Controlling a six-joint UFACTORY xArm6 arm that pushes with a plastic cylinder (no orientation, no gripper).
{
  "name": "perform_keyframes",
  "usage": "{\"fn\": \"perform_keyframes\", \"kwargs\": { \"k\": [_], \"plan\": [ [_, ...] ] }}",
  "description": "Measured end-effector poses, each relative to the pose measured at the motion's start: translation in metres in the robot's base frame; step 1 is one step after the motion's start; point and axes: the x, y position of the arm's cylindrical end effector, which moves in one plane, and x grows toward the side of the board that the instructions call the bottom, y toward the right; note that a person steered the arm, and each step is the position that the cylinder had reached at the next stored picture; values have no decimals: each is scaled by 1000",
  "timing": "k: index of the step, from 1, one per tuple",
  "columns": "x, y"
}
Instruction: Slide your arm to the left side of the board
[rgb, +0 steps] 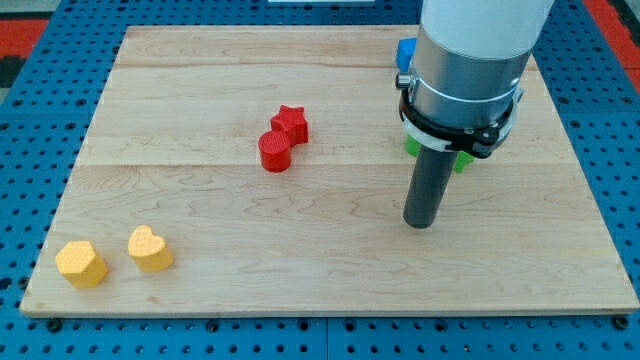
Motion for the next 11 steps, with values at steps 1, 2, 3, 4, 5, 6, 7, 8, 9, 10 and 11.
{"fn": "perform_keyframes", "kwargs": {
  "k": [1,2,3,4,5,6,7,8,9,10,11],
  "plan": [
    [-4,-4],
    [-56,-49],
    [-154,-88],
    [-180,-160],
    [-149,-187],
    [-133,-188],
    [-162,-193],
    [-171,-216],
    [-172,-245],
    [-172,-266],
    [-173,-287]
  ]
}}
